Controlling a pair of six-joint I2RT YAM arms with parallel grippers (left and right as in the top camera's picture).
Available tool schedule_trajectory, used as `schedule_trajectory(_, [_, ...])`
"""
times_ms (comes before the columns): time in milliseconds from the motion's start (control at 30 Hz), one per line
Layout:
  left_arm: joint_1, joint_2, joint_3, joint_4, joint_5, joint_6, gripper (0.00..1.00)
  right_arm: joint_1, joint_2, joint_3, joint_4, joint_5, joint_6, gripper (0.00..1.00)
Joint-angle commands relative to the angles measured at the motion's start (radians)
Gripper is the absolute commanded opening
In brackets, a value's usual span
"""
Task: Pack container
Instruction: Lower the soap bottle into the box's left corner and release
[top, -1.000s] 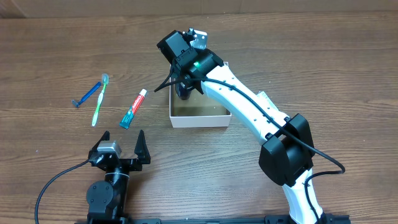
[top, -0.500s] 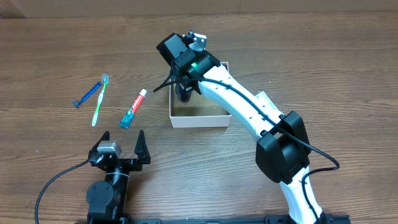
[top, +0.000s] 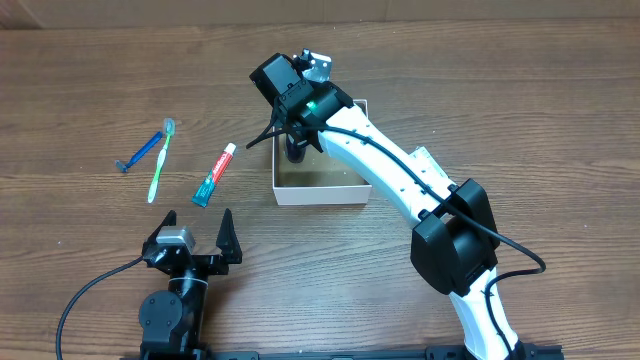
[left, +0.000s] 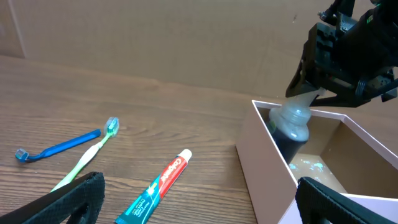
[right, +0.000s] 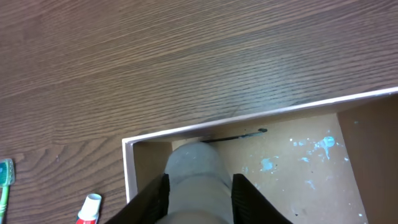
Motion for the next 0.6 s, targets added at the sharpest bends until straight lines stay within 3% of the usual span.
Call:
schedule_trajectory(0, [0.006, -0.008, -0.003, 0.002, 0.007, 0.019, 1.00, 0.006, -0.003, 0.033, 0.003, -0.002, 0.007, 0.38])
schedule_trajectory(567, [0.006, -0.008, -0.003, 0.002, 0.007, 0.019, 1.00, 0.006, -0.003, 0.050, 0.011, -0.085, -0.141, 0.57])
